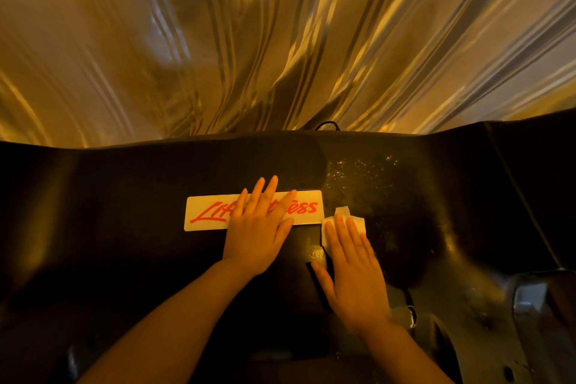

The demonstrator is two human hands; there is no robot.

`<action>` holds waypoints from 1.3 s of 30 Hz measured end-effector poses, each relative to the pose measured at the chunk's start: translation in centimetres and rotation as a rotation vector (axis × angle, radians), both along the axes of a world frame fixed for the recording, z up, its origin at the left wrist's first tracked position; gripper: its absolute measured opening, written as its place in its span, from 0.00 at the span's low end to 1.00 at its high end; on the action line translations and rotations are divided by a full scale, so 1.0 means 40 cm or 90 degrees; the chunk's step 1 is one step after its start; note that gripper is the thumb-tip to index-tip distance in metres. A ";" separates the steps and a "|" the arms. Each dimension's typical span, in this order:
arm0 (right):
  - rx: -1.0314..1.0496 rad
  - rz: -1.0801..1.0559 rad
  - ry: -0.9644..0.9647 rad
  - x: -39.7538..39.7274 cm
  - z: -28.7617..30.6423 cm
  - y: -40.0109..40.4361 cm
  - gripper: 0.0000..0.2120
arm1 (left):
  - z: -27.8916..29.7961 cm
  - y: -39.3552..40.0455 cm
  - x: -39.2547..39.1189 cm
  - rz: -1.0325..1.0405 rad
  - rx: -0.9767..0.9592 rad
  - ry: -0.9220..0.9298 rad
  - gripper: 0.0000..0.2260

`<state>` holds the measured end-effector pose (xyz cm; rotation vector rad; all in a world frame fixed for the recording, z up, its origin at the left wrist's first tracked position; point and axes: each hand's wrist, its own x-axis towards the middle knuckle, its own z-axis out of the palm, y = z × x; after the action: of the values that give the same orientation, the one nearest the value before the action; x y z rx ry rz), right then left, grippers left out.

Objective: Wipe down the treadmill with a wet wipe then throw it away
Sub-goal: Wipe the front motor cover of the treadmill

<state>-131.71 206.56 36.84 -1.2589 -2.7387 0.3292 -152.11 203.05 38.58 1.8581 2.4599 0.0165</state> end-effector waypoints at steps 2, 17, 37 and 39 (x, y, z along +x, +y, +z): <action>0.005 -0.009 0.002 0.016 0.002 0.010 0.34 | -0.009 0.001 0.001 0.005 0.008 0.011 0.25; -0.015 0.042 0.047 -0.083 0.019 0.138 0.37 | -0.024 -0.003 0.004 -0.002 0.029 0.012 0.25; -0.055 -0.021 -0.050 -0.257 0.109 0.326 0.35 | -0.033 -0.003 0.000 -0.002 0.053 0.014 0.24; -0.057 -0.014 -0.048 -0.255 0.108 0.332 0.34 | -0.031 -0.002 0.001 -0.002 0.054 0.009 0.24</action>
<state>-141.93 219.83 41.15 -1.3486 -2.7994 0.4145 -152.08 202.95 37.32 1.9012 2.5031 0.1081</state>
